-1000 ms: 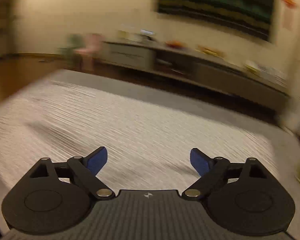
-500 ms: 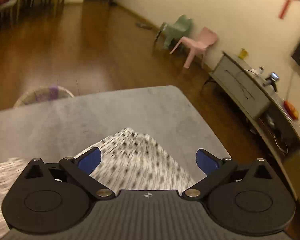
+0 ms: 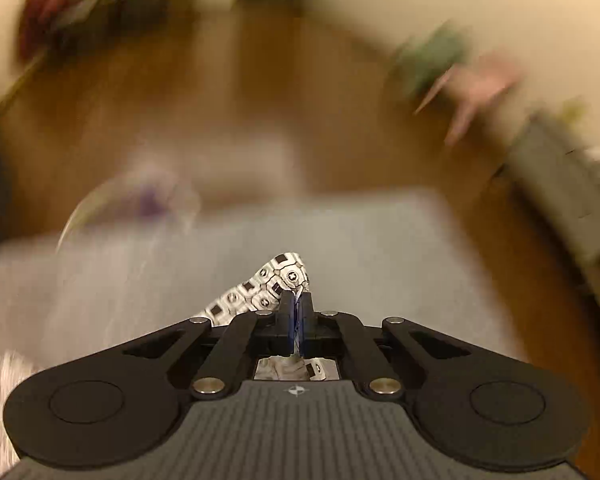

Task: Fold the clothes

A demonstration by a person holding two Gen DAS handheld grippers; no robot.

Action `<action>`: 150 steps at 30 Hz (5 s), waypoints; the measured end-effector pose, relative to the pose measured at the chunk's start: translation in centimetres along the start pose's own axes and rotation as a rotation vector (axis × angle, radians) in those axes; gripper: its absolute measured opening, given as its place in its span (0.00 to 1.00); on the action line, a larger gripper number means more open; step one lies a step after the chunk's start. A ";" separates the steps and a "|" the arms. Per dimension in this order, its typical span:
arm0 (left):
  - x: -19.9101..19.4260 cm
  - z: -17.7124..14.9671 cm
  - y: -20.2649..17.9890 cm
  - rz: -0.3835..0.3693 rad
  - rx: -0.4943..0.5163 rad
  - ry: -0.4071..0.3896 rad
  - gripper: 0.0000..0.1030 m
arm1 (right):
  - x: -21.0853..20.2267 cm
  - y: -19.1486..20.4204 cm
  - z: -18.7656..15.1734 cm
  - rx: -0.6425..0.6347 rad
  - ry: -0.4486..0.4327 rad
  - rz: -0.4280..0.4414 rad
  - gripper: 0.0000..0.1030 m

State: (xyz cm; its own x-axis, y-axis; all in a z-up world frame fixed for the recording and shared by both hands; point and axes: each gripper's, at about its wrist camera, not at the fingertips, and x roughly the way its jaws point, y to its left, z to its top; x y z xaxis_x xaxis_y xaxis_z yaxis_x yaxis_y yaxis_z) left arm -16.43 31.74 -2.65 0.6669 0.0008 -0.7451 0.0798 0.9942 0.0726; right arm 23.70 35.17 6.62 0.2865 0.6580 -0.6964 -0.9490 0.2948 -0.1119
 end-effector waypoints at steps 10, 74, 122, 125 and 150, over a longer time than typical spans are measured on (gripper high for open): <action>0.2 0.9 1.3 0.143 -0.075 -0.002 0.52 | -9.5 0.6 -4.5 0.242 -0.165 -0.264 0.85; 13.5 18.2 -6.7 -0.391 -0.684 -0.040 0.59 | -50.8 4.1 -54.3 0.315 -0.115 -0.578 0.05; 16.9 23.8 -10.9 -0.504 -0.728 -0.151 0.00 | -48.8 8.6 -60.3 1.097 -0.040 -0.594 0.79; 14.3 23.5 -11.2 -0.522 -0.706 -0.195 0.00 | -47.8 8.2 -59.1 0.996 0.026 -0.644 0.14; 5.3 5.7 -18.8 -0.463 -0.449 0.071 0.00 | -55.8 12.3 -60.7 0.877 0.226 -0.897 0.10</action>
State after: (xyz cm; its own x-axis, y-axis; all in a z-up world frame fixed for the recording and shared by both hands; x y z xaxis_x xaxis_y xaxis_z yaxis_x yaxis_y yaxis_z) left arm -10.14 12.44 -4.19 0.5857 -0.4468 -0.6762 0.0197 0.8419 -0.5392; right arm -11.98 -39.94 1.05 0.6690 -0.1157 -0.7342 -0.0056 0.9870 -0.1606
